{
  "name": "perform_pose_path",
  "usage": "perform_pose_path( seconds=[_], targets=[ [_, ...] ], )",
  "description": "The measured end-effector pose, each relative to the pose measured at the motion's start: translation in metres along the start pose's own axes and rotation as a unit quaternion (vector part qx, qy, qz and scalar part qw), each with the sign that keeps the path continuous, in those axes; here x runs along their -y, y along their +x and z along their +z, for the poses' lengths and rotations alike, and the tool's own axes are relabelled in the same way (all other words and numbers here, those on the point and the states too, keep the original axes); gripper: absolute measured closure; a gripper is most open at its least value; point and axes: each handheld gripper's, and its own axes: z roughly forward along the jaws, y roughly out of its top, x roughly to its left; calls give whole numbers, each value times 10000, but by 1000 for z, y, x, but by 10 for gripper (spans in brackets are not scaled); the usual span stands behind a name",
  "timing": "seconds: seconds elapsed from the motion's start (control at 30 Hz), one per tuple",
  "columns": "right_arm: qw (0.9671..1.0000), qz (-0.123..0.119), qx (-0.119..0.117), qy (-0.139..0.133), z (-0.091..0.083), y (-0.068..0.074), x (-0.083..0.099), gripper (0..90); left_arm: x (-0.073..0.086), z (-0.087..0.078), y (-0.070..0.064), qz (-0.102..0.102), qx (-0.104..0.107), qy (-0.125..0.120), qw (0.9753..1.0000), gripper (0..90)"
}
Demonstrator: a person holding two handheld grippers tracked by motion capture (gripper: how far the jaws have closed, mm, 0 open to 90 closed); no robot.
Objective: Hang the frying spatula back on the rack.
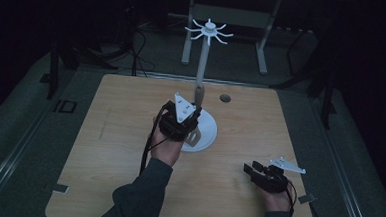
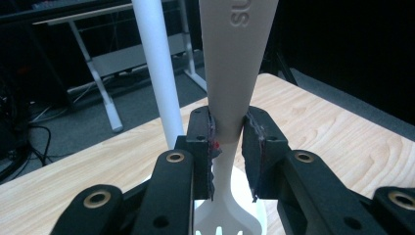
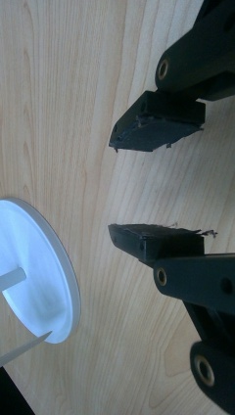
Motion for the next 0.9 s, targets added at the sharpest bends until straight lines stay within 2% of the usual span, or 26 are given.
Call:
perform_pose_path(
  seconds=[0.43,0.7,0.87,0.9],
  targets=[
    [10000,9,14,-2,0,0,0,523,-11,-1,0,-148,-256,-141,9995,745],
    [10000,19,26,-16,0,0,0,522,-22,-1,-2,-239,-520,-273,9980,745],
    [10000,41,29,-18,0,-1,0,522,-28,0,-3,-219,-655,-293,9972,745],
    [10000,41,26,-14,0,-1,0,521,-31,1,-4,-211,-736,-308,9966,744]
  ],
)
